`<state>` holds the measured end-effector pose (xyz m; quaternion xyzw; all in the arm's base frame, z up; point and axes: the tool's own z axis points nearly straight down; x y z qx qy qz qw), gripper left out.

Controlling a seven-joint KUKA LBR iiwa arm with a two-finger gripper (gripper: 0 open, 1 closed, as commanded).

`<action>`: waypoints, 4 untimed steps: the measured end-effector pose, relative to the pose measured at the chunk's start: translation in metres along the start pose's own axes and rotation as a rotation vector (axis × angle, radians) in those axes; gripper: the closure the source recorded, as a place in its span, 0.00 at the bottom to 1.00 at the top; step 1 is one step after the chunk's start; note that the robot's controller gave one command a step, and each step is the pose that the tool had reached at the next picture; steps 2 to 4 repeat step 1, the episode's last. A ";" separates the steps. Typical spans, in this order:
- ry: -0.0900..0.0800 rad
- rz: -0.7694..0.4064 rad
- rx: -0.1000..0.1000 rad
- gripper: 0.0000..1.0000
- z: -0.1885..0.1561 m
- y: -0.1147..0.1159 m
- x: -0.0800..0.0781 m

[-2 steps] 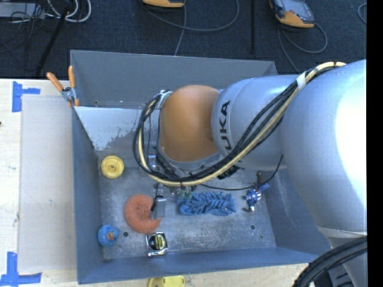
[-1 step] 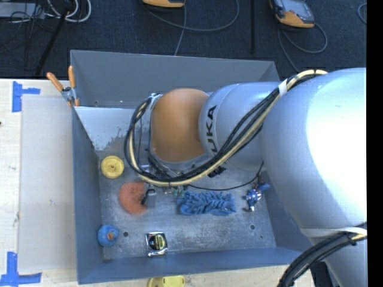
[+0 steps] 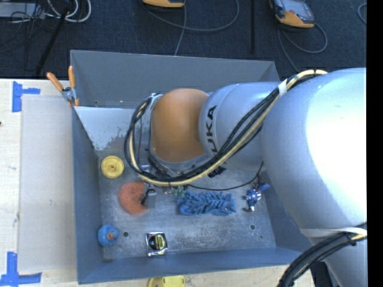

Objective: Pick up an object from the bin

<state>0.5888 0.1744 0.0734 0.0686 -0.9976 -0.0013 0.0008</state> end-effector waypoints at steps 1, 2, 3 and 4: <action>-0.007 0.012 0.002 1.00 -0.156 -0.013 -0.006; -0.007 0.012 0.002 1.00 -0.156 -0.013 -0.006; -0.007 0.012 0.002 1.00 -0.156 -0.013 -0.006; -0.007 0.012 0.002 1.00 -0.156 -0.013 -0.006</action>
Offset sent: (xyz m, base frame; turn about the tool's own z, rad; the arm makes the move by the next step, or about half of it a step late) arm 0.0000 0.0000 0.0000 0.0000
